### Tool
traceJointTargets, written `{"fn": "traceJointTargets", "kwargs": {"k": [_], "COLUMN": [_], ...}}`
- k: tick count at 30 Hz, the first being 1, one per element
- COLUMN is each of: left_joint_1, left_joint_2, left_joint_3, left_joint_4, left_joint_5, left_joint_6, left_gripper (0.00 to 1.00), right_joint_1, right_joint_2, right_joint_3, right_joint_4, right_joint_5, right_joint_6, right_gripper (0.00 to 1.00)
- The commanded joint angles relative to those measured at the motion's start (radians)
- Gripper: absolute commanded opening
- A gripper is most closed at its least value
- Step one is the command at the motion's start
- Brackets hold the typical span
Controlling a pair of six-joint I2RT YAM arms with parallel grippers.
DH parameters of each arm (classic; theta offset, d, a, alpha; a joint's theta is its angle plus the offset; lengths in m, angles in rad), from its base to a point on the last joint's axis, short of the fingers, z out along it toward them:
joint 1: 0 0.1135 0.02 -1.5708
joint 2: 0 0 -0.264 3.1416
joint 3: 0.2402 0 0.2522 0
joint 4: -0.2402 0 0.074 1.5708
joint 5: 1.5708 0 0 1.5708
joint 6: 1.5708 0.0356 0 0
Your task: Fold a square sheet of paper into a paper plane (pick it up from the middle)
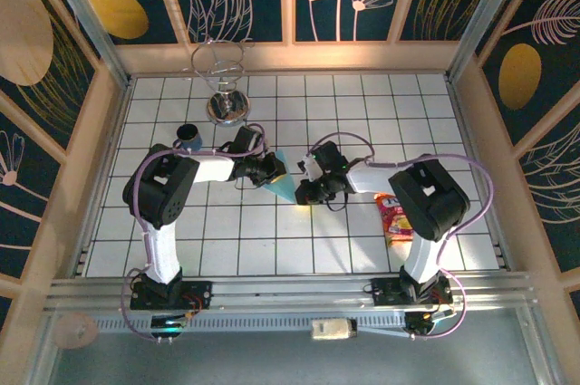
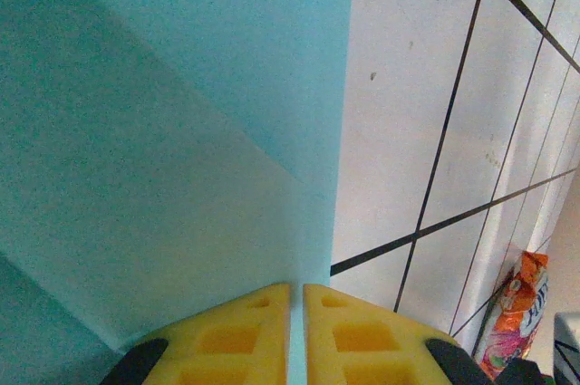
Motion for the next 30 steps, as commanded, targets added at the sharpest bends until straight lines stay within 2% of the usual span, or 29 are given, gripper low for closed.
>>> {"fn": "traceJointTargets", "kwargs": {"k": [1, 8, 14, 23, 30], "left_joint_1": [0.014, 0.014, 0.013, 0.013, 0.015], "left_joint_2": [0.099, 0.084, 0.065, 0.05, 0.004], "left_joint_3": [-0.043, -0.012, -0.013, -0.016, 0.014], "left_joint_4": [-0.139, -0.124, -0.107, -0.093, -0.078], "left_joint_5": [-0.182, -0.148, -0.121, -0.096, -0.063], "left_joint_6": [0.023, 0.028, 0.027, 0.027, 0.077], "left_gripper": [0.13, 0.13, 0.13, 0.13, 0.13], "right_joint_1": [0.013, 0.001, 0.001, 0.007, 0.009], "right_joint_2": [-0.046, -0.148, -0.059, 0.079, 0.115], "right_joint_3": [-0.066, -0.009, 0.044, 0.138, 0.117], "right_joint_4": [-0.143, -0.037, 0.088, 0.06, -0.004], "right_joint_5": [0.005, 0.038, 0.032, 0.037, 0.087], "right_joint_6": [0.0, 0.064, 0.169, 0.14, 0.118], "right_gripper": [0.0, 0.0, 0.0, 0.0, 0.0]}}
